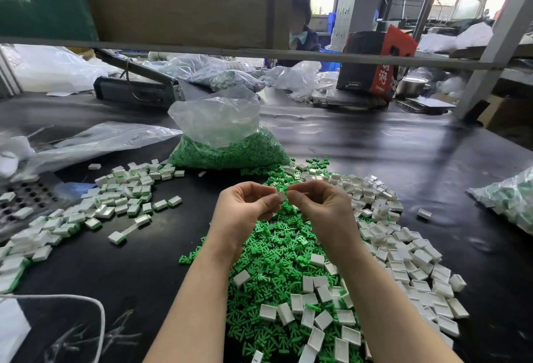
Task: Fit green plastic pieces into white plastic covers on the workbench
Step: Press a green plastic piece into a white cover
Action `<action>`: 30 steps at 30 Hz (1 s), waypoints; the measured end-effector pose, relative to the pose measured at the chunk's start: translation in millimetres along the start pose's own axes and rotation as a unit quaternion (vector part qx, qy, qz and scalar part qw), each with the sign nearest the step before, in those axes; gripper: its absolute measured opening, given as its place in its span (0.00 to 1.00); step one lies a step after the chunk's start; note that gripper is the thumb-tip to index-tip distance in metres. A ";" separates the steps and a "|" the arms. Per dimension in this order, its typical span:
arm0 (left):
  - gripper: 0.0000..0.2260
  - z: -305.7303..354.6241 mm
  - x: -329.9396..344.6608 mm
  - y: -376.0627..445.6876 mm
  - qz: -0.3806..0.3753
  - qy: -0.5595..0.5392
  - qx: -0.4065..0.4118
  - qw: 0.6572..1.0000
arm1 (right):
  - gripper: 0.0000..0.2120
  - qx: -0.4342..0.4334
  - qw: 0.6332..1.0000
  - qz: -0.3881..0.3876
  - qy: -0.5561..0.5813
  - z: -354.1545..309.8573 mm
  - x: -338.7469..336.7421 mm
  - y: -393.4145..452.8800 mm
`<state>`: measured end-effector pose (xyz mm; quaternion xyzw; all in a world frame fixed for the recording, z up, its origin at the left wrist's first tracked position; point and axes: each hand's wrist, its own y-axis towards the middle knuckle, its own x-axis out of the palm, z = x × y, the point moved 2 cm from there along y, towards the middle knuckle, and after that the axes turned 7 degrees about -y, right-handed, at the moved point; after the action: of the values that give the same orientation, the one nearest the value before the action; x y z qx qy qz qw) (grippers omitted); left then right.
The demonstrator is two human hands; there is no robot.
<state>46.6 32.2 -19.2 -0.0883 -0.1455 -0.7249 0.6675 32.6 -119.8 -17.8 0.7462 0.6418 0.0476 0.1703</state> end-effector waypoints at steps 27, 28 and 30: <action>0.08 -7.4 -2.2 -0.2 -0.164 0.280 -0.004 0.946 | 0.15 0.066 0.954 -0.255 -0.142 10.4 -9.5 -4.6; 0.08 -6.7 -1.5 -0.6 -0.167 0.281 -0.003 0.945 | 0.15 0.065 0.955 -0.256 -0.138 9.7 -9.9 -5.0; 0.08 -5.5 -1.2 -1.4 -0.172 0.285 -0.004 0.943 | 0.15 0.062 0.953 -0.262 -0.139 9.3 -11.0 -5.3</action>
<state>45.7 31.7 -25.0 0.1463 0.0409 -0.8242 0.5455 28.5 -131.7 -26.6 0.5601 0.7864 -0.1428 0.2178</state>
